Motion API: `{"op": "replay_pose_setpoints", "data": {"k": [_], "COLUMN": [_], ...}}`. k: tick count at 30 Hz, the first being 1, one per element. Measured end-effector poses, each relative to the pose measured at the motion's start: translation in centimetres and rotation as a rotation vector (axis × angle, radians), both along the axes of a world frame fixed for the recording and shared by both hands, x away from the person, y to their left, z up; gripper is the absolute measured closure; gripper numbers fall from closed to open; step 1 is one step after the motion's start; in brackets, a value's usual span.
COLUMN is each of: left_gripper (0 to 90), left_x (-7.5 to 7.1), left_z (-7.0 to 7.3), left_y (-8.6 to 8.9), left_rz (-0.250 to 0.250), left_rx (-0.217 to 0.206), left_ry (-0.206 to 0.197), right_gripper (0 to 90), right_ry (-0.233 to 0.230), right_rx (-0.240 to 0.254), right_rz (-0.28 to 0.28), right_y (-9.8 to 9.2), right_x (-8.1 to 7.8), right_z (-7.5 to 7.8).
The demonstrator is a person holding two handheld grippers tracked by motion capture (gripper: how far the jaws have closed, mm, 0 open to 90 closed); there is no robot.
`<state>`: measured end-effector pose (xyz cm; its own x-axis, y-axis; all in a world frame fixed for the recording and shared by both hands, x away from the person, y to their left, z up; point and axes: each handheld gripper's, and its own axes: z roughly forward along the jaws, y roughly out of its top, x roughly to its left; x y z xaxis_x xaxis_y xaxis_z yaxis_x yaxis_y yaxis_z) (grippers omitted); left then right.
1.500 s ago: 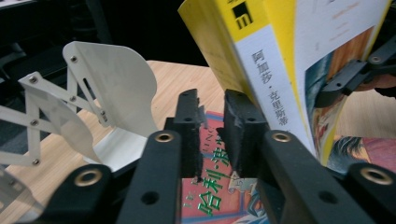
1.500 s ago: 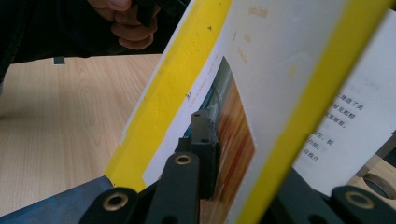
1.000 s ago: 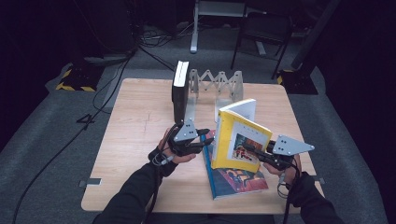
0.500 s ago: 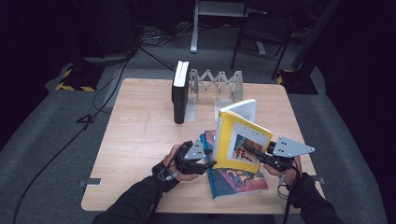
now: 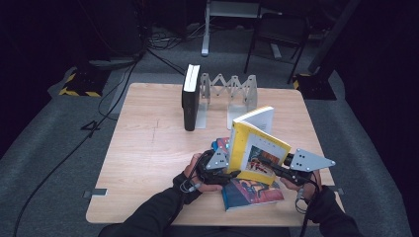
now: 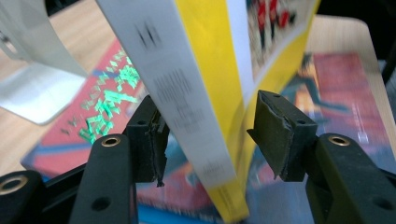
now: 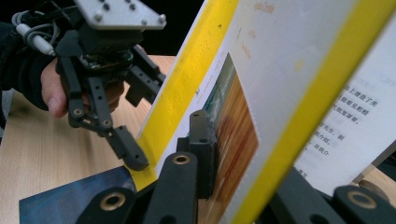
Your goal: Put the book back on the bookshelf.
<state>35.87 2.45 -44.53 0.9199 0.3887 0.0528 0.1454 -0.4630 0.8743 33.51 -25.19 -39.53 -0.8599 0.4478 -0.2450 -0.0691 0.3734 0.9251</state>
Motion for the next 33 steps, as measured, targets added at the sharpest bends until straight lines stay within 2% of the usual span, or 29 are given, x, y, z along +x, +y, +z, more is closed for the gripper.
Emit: {"op": "replay_pose_setpoints", "data": {"k": [4, 5, 8, 10, 13, 20, 23, 25, 26, 27, 30, 33], "left_gripper": [43.9, 42.8, 42.8, 43.9, 53.2, 65.8, 71.5, 72.1, 72.5, 72.8, 73.1, 73.1], "left_x": [0.3, 0.4, 0.4, 0.5, 0.5, 0.2, -0.2, -0.4, -0.4, -0.4, -0.5, -0.6], "left_z": [0.5, 0.8, 1.2, 1.4, 1.5, 1.8, 1.9, 1.9, 2.0, 2.0, 1.9, 1.8], "left_y": [-0.6, -0.9, -1.1, -1.0, -0.7, -0.2, -0.1, -0.1, 0.0, 0.0, 0.0, -0.1], "left_rz": [0.012, 0.014, 0.017, 0.017, 0.015, -0.022, -0.048, -0.049, -0.057, -0.057, -0.061, -0.057], "left_rx": [-0.031, -0.056, -0.08, -0.083, -0.09, -0.088, -0.082, -0.071, -0.067, -0.067, -0.066, -0.085], "left_ry": [-0.014, -0.019, -0.03, -0.033, -0.029, -0.034, -0.039, -0.05, -0.052, -0.052, -0.055, -0.048], "right_gripper": [83.1, 82.9, 81.1, 80.5, 75.3, 62.8, 57.6, 52.2, 51.0, 51.2, 47.6, 45.9], "right_ry": [-0.004, -0.009, -0.021, -0.025, -0.041, -0.026, -0.04, -0.031, -0.025, -0.017, -0.013, 0.009], "right_rx": [-0.006, -0.008, -0.023, -0.027, -0.055, -0.021, -0.054, -0.035, -0.041, -0.056, -0.052, -0.063], "right_rz": [0.006, 0.007, 0.0, -0.002, -0.038, -0.12, -0.192, -0.202, -0.222, -0.23, -0.224, -0.21], "right_y": [0.0, 0.0, -0.1, -0.1, -0.3, -1.8, -2.2, -2.7, -2.7, -2.7, -2.6, -2.4], "right_x": [-0.3, -0.3, -0.5, -0.5, -0.5, -0.3, -0.2, 0.0, 0.1, 0.2, 0.4, 0.7], "right_z": [0.0, 0.0, 0.0, -0.1, -0.3, -0.3, -0.7, -0.9, -1.1, -1.2, -1.4, -1.7]}}
